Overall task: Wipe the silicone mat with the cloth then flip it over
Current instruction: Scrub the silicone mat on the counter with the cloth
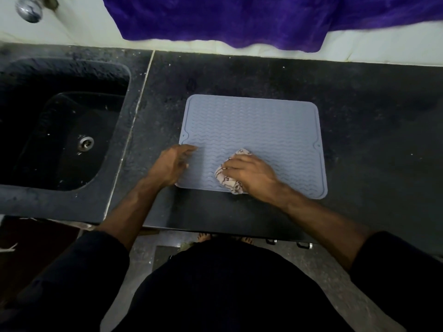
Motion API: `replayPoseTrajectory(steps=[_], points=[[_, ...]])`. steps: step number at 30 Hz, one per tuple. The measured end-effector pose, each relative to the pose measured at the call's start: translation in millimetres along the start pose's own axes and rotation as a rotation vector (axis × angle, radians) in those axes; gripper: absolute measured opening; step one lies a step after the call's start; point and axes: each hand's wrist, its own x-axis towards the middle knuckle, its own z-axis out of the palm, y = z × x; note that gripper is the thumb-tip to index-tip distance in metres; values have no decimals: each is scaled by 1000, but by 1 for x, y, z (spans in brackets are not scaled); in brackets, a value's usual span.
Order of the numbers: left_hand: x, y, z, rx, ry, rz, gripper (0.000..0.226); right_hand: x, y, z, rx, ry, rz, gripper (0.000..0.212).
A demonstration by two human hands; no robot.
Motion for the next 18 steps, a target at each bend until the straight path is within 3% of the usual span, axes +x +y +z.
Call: replayPoseTrajectory(steps=[2, 4, 10, 12, 15, 18], points=[[1, -6, 1, 93, -10, 20, 53, 1, -5, 5, 1, -71, -5, 37], [3, -11, 3, 147, -19, 41, 54, -12, 1, 3, -12, -71, 26, 25], [7, -11, -1, 197, -44, 34, 58, -34, 15, -19, 16, -174, 233, 30], [9, -10, -3, 196, -63, 30, 56, -22, 10, -21, 63, -116, 284, 29], [13, -9, -10, 180, -86, 12, 54, 1, -5, -7, 70, 45, 166, 28], [19, -8, -15, 167, -137, 0, 54, 15, -22, 10, 65, -17, 69, 38]])
